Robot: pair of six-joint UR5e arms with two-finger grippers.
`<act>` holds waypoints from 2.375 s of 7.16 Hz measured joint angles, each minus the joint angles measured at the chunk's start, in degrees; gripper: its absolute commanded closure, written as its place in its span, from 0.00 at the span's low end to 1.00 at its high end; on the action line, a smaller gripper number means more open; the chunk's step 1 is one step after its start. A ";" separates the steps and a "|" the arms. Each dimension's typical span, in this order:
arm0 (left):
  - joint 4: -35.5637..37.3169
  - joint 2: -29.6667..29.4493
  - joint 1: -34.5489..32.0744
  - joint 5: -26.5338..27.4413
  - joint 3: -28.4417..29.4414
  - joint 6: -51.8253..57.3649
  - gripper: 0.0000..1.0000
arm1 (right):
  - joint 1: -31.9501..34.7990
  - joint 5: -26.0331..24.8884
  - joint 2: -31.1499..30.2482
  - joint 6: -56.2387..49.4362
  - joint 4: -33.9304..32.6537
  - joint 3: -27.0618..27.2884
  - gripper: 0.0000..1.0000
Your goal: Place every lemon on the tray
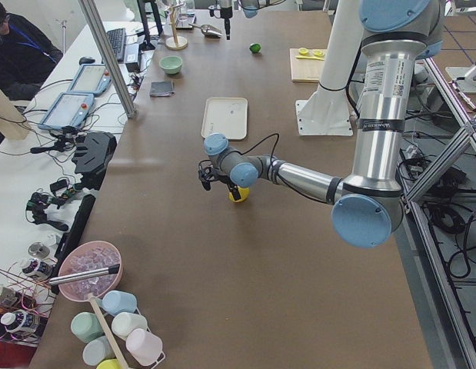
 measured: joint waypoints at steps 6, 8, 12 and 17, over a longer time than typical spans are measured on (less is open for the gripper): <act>-0.71 0.26 3.63 -0.09 0.89 0.36 1.00 | -0.27 -0.04 0.00 0.00 0.00 -0.24 0.00; -0.18 -0.32 3.61 -2.73 -1.56 0.24 1.00 | -0.33 -0.04 0.01 0.02 0.03 -0.23 0.00; 0.04 -13.13 4.33 -5.40 1.62 -1.34 1.00 | -1.53 -0.15 0.26 2.68 0.10 0.79 0.00; -0.45 -28.94 10.68 -1.72 11.34 -6.93 1.00 | -2.30 -0.17 0.61 3.54 0.08 0.95 0.00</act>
